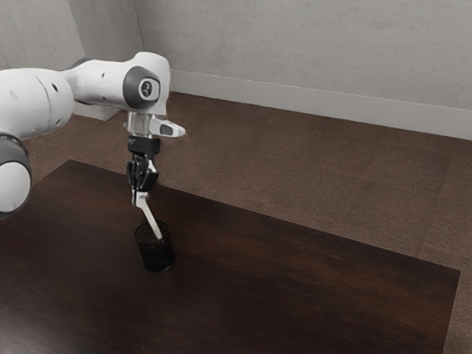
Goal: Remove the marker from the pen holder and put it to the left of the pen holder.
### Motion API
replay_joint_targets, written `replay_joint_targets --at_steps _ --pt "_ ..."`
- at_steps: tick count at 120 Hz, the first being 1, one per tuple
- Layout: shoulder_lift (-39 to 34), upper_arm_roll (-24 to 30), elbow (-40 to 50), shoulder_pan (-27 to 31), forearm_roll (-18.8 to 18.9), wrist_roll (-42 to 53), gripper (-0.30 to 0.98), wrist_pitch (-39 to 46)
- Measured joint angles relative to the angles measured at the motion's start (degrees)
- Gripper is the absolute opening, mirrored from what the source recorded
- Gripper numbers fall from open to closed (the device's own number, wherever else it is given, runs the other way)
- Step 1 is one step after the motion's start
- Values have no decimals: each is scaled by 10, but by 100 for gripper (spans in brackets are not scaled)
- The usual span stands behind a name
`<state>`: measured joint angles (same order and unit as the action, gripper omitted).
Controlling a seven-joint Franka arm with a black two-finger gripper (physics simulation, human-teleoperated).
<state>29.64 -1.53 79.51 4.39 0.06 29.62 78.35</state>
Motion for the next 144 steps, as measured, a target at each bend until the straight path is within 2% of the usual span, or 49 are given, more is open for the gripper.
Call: replay_joint_targets --at_steps 19,30,52,72,76,98,118,128,144 --pt "-69 -1 25 6 13 -5 -9 -28" --pt "-83 -2 32 28 21 -7 -9 -42" --pt "-33 -4 28 78 29 -8 -9 -55" --pt "11 -21 20 100 29 -5 -6 -60" --pt "19 -22 20 103 28 -4 -3 -61" --pt "32 -23 20 112 23 -3 36 -64" --pt "3 -18 22 112 21 -3 54 -65" --pt "-40 22 27 108 30 -3 59 -60" --pt "-101 122 28 104 50 -1 63 -35"
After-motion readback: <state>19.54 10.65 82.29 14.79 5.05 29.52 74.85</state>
